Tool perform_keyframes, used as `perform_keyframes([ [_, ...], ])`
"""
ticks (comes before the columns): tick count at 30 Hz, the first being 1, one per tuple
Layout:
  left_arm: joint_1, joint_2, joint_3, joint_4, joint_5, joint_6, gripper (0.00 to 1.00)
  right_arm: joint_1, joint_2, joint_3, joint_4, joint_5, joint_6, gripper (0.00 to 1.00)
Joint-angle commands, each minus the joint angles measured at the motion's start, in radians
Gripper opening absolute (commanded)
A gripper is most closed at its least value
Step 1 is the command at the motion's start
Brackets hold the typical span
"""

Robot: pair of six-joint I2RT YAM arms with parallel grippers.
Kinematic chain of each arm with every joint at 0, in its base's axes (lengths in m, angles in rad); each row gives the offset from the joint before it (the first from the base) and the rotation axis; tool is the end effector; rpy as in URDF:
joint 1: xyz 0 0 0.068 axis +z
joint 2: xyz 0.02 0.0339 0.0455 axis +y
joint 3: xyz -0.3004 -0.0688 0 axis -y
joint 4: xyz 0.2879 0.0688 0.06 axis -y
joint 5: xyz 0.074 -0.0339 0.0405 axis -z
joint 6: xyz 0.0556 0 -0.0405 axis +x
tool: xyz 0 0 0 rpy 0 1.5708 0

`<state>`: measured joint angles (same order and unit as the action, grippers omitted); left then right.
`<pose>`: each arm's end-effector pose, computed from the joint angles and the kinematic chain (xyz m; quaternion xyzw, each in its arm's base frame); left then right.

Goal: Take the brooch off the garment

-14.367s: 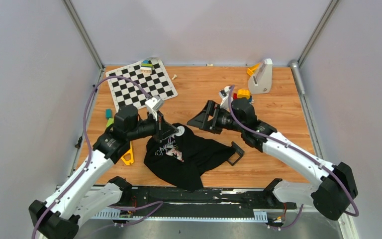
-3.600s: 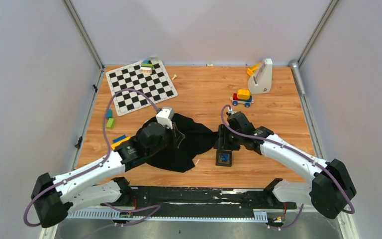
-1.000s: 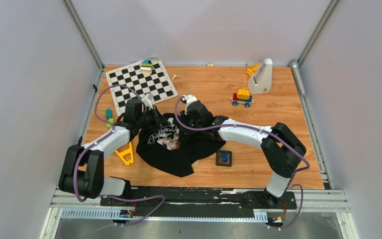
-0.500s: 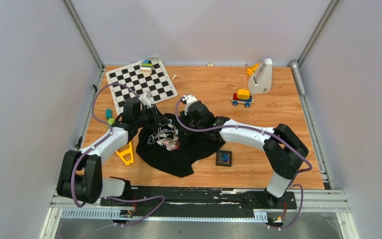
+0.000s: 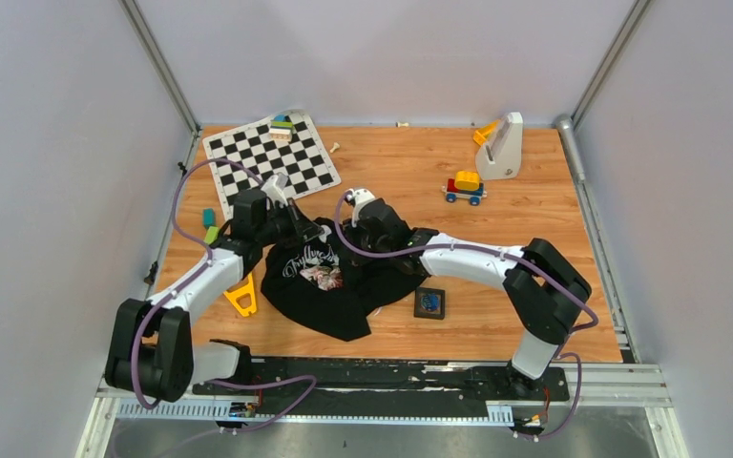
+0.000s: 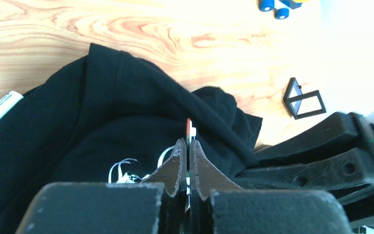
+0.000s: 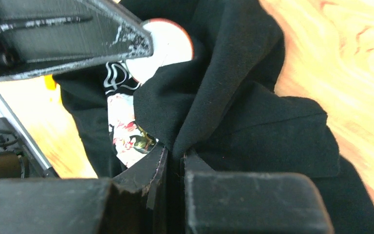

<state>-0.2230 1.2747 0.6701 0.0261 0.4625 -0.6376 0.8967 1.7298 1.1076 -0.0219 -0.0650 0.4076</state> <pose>0.2939 -0.0921 0.2189 -0.0694 0.8601 -0.3765 0.3370 0.2718 0.3460 0.2133 -0.2306 0.8640 0.2942 0.3374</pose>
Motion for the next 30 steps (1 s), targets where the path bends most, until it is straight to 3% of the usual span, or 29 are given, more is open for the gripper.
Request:
perform_keyframes([
  [1, -0.016, -0.08, -0.048, 0.106, -0.04, -0.048, 0.0, 0.055, -0.023, -0.014, 0.073, -0.067, 0.052, 0.01],
  [4, -0.021, -0.119, -0.082, 0.149, -0.066, -0.063, 0.0, 0.067, -0.022, -0.023, 0.069, -0.065, 0.072, 0.11],
  [7, -0.021, -0.186, -0.12, 0.183, -0.069, -0.054, 0.0, 0.05, -0.063, -0.047, 0.069, -0.064, 0.099, 0.41],
  [12, -0.021, -0.246, -0.094, 0.138, -0.049, -0.051, 0.0, -0.026, -0.175, -0.095, 0.104, -0.154, 0.155, 0.53],
  [17, -0.019, -0.299, -0.089, 0.201, 0.02, -0.129, 0.0, -0.114, -0.286, -0.167, 0.209, -0.223, 0.283, 0.82],
  [23, -0.019, -0.38, -0.146, 0.398, 0.065, -0.329, 0.0, -0.171, -0.347, -0.26, 0.449, -0.27, 0.464, 0.7],
  [30, -0.019, -0.41, -0.223, 0.621, 0.096, -0.472, 0.0, -0.177, -0.262, -0.247, 0.671, -0.406, 0.594, 0.59],
])
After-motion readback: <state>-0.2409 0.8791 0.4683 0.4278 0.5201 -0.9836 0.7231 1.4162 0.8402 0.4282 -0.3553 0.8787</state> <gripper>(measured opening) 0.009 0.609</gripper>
